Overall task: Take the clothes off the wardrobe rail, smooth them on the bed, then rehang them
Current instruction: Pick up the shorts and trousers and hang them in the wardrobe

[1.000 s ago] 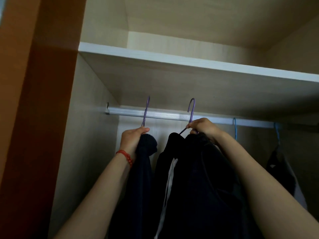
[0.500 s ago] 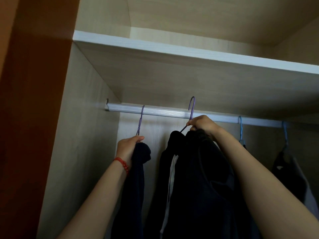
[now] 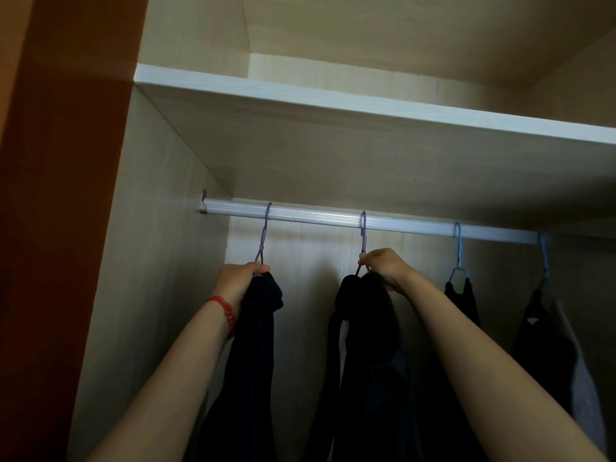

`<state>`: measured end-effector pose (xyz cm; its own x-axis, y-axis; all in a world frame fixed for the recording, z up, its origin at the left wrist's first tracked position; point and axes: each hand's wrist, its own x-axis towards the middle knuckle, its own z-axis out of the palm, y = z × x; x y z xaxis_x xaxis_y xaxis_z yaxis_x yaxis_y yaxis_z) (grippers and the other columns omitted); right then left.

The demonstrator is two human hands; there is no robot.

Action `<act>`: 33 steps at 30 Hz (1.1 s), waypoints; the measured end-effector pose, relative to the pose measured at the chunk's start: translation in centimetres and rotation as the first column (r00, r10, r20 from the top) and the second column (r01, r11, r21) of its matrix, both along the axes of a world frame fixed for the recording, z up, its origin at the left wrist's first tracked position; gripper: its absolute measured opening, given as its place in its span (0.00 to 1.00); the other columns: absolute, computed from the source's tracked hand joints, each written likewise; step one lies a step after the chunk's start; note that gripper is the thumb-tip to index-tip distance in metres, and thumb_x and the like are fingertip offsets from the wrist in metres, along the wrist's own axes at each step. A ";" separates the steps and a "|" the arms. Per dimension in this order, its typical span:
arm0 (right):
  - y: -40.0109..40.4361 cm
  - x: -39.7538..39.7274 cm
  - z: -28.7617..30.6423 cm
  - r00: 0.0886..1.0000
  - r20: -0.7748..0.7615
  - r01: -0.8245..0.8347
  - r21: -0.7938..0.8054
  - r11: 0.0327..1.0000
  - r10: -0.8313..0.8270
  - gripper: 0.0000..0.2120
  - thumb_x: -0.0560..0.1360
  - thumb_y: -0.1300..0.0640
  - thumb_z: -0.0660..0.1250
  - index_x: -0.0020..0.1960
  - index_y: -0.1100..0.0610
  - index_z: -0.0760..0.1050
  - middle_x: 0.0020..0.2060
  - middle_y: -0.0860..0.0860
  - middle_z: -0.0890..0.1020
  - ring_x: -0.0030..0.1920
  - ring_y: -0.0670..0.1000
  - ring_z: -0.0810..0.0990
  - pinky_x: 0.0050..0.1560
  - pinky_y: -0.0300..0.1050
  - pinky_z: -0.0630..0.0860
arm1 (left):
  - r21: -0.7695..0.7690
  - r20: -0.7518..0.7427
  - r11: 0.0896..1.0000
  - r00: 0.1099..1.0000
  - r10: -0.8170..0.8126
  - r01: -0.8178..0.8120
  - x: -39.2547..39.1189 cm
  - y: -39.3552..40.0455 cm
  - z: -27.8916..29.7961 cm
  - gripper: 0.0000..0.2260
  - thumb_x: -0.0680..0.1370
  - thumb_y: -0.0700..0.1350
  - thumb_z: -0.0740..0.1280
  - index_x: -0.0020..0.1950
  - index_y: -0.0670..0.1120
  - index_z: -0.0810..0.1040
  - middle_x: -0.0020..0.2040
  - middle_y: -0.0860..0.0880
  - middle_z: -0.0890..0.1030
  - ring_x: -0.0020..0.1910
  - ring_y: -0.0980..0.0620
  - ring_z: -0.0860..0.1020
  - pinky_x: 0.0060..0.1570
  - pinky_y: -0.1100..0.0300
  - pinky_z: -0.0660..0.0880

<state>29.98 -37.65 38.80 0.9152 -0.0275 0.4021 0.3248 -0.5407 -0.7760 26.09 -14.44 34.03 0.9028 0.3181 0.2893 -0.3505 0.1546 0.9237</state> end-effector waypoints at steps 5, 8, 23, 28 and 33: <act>-0.6 -2.9 -1.4 0.999 -0.020 0.025 0.012 1.000 -0.025 0.24 0.78 0.46 0.59 0.58 0.67 0.72 0.37 0.57 0.76 0.32 0.58 0.80 0.33 0.47 0.81 | 0.216 -0.025 0.972 0.995 0.097 -0.090 -1.7 -0.1 0.9 0.08 0.74 0.42 0.66 0.46 0.37 0.77 0.48 0.40 0.79 0.42 0.45 0.76 0.45 0.57 0.71; 0.0 -5.1 -2.8 0.991 0.047 0.130 -0.211 0.969 -0.123 0.32 0.73 0.34 0.57 0.52 0.63 0.74 0.44 0.57 0.80 0.39 0.58 0.83 0.44 0.51 0.82 | 0.459 0.038 0.866 0.979 0.203 -0.197 -3.5 -0.9 0.7 0.10 0.75 0.48 0.65 0.46 0.41 0.71 0.39 0.46 0.73 0.39 0.48 0.72 0.39 0.60 0.68; -2.0 -8.5 -4.0 0.955 0.057 0.279 -0.512 0.812 -0.292 0.12 0.75 0.52 0.60 0.36 0.57 0.67 0.34 0.52 0.74 0.36 0.52 0.76 0.32 0.42 0.71 | 0.877 0.258 0.180 0.754 0.604 -0.445 -7.6 -1.1 -3.1 0.17 0.79 0.50 0.57 0.54 0.38 0.76 0.57 0.38 0.78 0.56 0.38 0.76 0.45 0.53 0.71; -1.9 -8.4 -5.1 0.937 0.085 0.338 -0.460 0.821 -0.339 0.08 0.77 0.54 0.58 0.45 0.58 0.70 0.42 0.53 0.74 0.44 0.55 0.74 0.39 0.42 0.69 | 0.851 0.300 0.163 0.717 0.629 -0.499 -7.6 -1.1 -3.2 0.16 0.79 0.49 0.58 0.52 0.37 0.76 0.55 0.38 0.79 0.55 0.38 0.77 0.42 0.55 0.68; -1.4 -8.5 -5.5 0.942 0.121 0.335 -0.400 0.853 -0.314 0.11 0.78 0.56 0.57 0.51 0.62 0.72 0.49 0.58 0.77 0.52 0.59 0.76 0.44 0.44 0.68 | 0.795 0.251 0.307 0.745 0.618 -0.523 -7.9 -1.4 -2.6 0.15 0.79 0.47 0.58 0.53 0.36 0.75 0.56 0.36 0.77 0.57 0.36 0.75 0.44 0.54 0.67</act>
